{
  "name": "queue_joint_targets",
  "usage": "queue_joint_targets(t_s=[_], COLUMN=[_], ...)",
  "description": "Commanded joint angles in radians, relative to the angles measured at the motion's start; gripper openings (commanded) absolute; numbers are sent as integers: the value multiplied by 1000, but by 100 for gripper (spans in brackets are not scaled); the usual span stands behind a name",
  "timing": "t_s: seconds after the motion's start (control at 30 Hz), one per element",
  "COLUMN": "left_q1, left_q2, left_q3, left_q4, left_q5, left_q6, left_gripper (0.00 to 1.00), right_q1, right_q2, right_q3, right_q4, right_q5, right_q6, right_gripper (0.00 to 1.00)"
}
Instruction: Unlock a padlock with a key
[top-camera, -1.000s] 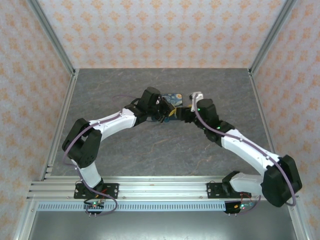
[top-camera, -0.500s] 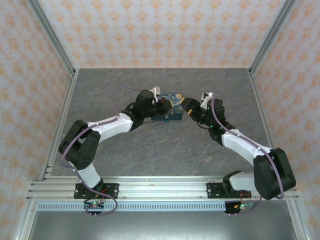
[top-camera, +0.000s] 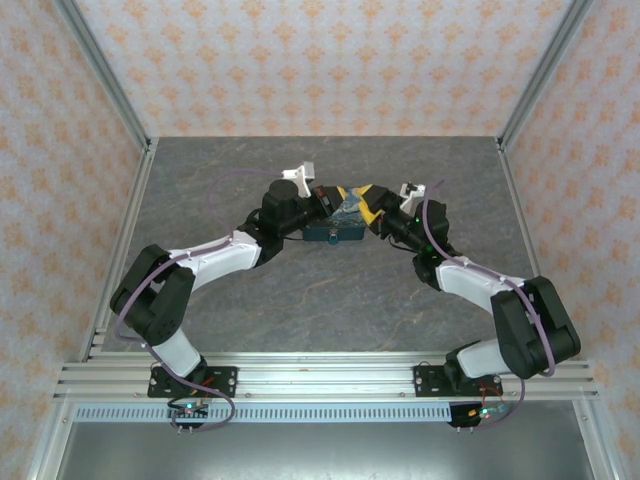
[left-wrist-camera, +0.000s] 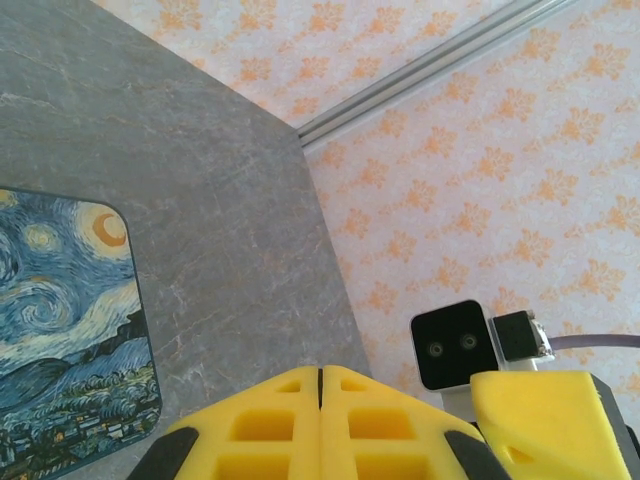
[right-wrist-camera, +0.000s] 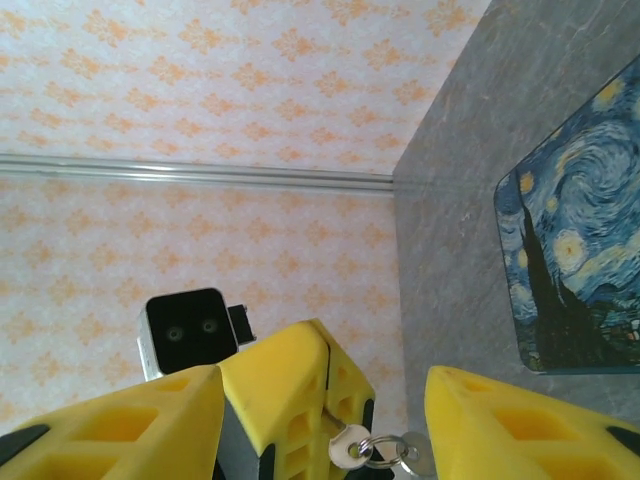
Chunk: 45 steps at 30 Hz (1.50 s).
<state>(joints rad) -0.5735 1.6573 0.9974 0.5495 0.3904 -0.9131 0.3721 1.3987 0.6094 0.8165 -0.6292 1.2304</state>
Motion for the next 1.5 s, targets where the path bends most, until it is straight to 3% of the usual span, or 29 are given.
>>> queue_joint_targets(t_s=[0.0, 0.57, 1.03, 1.2, 1.47], left_q1=[10, 9, 9, 7, 5], left_q2=[-40, -30, -31, -28, -15], left_q3=[-21, -31, -66, -72, -72], left_q4=[54, 82, 125, 143, 153], left_q5=[-53, -110, -108, -105, -106], left_q6=[-29, -72, -93, -100, -107], left_gripper=[0, 0, 0, 0, 0], right_q1=[-5, 104, 117, 117, 122], right_q2=[14, 85, 192, 215, 245], right_q3=[-23, -13, 43, 59, 56], right_q4=[76, 188, 311, 324, 358], right_q5=[-29, 29, 97, 105, 109], right_q6=[58, 227, 316, 334, 358], right_gripper=[58, 64, 53, 39, 0])
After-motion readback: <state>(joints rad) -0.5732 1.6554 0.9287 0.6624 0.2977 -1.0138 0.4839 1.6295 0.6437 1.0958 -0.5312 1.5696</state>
